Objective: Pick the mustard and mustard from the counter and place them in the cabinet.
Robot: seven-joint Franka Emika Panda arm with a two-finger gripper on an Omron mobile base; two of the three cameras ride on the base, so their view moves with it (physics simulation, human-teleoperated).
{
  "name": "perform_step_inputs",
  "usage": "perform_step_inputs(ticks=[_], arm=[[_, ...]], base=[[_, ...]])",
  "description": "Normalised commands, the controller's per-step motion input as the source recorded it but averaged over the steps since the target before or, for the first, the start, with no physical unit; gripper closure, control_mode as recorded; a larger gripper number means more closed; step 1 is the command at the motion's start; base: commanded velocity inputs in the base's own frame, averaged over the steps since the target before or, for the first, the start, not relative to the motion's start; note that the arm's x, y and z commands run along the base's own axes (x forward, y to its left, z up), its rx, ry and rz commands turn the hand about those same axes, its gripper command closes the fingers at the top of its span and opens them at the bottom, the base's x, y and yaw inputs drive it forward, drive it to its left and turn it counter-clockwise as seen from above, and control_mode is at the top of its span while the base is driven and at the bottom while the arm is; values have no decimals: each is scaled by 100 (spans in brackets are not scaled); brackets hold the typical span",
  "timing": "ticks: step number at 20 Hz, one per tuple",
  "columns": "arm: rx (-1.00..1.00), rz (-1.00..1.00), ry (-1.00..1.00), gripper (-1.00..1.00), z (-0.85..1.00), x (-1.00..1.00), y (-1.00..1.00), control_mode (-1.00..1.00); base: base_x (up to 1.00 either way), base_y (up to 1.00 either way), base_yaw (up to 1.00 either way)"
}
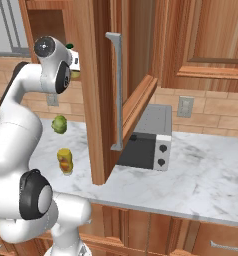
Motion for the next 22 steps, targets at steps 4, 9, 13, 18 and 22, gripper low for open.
perform_step_inputs(ticks=[4,9,13,18,22], arm=[[0,0,-1,100,-2,16,0,-100],[0,0,0,100,-7,19,0,-100],[0,0,0,100,-10,17,0,-100],[0,0,-1,-100,-1,14,0,-100],[0,0,-1,-100,0,12,0,-100]], base=[[0,0,0],[0,0,0],[0,0,0],[0,0,0],[0,0,0]])
